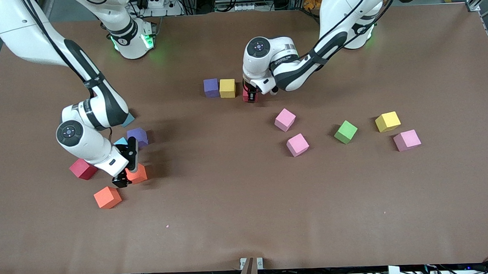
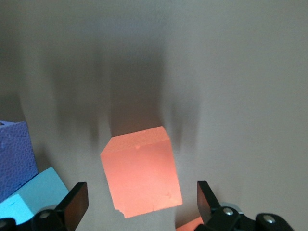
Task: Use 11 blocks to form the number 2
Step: 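Carry the red cube beside the yellow cube while the right gripper grasps orange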
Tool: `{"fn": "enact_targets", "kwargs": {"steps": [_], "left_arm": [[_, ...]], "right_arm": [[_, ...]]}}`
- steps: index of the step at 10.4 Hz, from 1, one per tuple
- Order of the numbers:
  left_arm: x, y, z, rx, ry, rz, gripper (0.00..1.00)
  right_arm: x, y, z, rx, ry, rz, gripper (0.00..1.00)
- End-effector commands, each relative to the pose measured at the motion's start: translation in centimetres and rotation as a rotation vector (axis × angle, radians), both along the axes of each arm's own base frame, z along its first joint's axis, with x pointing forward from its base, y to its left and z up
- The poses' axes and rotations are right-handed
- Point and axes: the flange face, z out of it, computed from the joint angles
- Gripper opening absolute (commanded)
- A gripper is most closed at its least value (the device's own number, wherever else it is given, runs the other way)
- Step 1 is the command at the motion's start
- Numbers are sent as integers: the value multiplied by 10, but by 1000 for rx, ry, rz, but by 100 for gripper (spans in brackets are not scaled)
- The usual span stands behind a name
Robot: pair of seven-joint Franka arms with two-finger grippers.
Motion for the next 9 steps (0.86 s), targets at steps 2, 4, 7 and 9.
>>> {"fn": "enact_targets", "kwargs": {"steps": [2,4,7,9], "left_arm": [[-19,-23,-12,37,-33,199,53],[-19,-24,-19,52,-41,210,55],[-22,-31,-21,47,-29,234,55],[-23,-32,-21,49,-27,253,56]], "right_arm": [[5,0,-18,8,-6,26,100],[9,4,-23,15,-4,29,100],[12,-11,-33,39,-24,-9,93],[12,-2,-32,37,-25,-2,63]]}}
